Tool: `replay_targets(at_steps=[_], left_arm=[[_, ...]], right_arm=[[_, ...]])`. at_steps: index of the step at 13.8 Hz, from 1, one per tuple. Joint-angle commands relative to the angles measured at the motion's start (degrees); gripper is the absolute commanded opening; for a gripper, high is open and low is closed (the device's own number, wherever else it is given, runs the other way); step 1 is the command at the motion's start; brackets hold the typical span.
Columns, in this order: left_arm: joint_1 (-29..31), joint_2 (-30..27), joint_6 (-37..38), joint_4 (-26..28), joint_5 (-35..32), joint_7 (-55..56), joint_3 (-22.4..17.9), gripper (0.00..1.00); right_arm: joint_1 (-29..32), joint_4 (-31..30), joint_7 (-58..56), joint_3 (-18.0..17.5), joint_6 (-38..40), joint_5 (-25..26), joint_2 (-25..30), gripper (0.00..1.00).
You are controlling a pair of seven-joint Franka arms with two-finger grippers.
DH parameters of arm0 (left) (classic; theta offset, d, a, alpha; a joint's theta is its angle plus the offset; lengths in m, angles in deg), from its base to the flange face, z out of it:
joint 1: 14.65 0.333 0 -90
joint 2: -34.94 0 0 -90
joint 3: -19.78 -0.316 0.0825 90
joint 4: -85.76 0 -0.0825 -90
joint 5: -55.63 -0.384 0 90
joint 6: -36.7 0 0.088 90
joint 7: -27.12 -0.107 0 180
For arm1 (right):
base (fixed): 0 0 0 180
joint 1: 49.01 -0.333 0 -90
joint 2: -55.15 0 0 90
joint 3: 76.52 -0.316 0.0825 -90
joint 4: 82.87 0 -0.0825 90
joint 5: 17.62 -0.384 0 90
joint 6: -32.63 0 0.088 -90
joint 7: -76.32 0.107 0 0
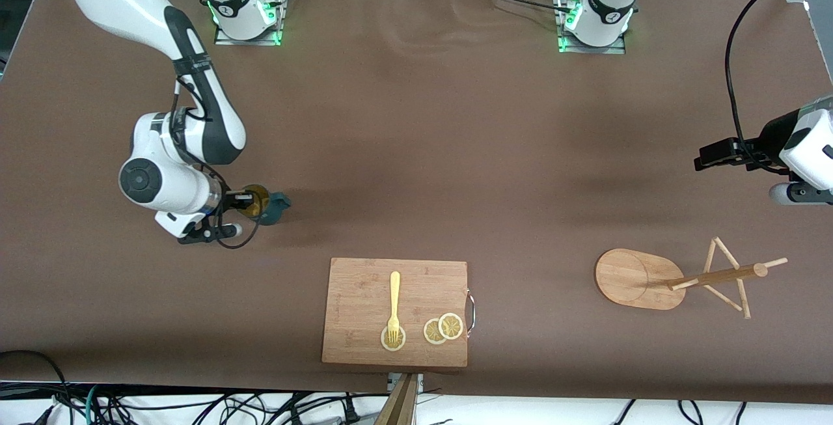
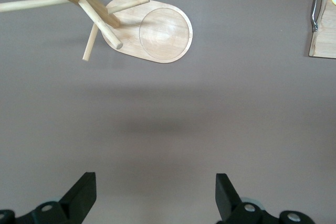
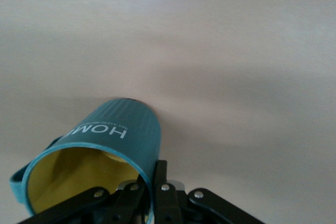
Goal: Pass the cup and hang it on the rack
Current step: 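Carry the teal mug with the right gripper toward the table middle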
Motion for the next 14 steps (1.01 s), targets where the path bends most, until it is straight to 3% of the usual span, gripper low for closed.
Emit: replay_targets(at_steps=[1,4,7,12,14], left_arm=[[-0.10,0.93,1.28,-2.07,-0.23,-1.44,0.07,1.00],[0.25,0.93,1.28,-2.07,-0.23,-1.53,0.07,1.00],[0.08,0.93,1.28,-2.07,0.03,-1.53,0.07,1.00],[0.34,0.93,1.28,-2.07,0.03,-1.53,0.07,1.00],[0.17,0.93,1.28,-2.07,0.03,-1.53,0.07,1.00]], right_arm=[[-2.66,4.14,1.30,-1.89,4.14,-0.81,0.64,0.00],[-7.13,11.61,14.17,-5.23,9.43,-0.90,0.21,0.00],[-15.04,18.99,26.93,-5.42,9.36,-0.99,-4.08,0.00],[-29.00,35.59,49.26,-6.03,3.48,-0.64,-17.61,0.00],[-34.03,37.73,57.16,-5.59,-2.31,-0.29,-21.58,0.00]])
